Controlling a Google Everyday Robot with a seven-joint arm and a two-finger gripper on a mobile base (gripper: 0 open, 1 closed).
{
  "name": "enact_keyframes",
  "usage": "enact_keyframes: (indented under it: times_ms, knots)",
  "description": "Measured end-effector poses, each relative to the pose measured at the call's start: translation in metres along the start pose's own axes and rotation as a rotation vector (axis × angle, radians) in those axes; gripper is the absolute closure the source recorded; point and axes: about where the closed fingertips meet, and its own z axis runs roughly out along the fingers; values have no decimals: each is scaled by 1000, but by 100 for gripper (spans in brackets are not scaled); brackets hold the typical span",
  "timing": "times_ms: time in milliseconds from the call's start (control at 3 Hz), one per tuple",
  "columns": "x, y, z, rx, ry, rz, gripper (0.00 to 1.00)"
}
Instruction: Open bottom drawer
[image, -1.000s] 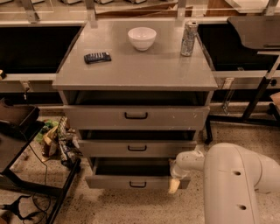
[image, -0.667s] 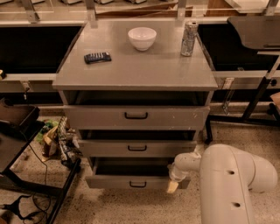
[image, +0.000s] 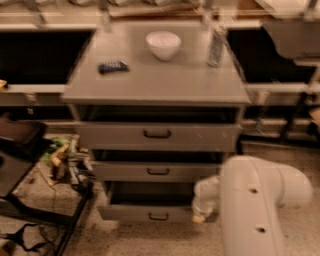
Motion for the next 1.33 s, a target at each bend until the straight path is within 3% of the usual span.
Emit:
enact_keyframes:
  times_ms: [333, 667, 1333]
  knots:
    - [0, -1, 0, 0, 0, 0, 89]
    - [8, 21, -4, -23, -26, -6, 100]
    - [12, 32, -1, -42, -19, -1, 100]
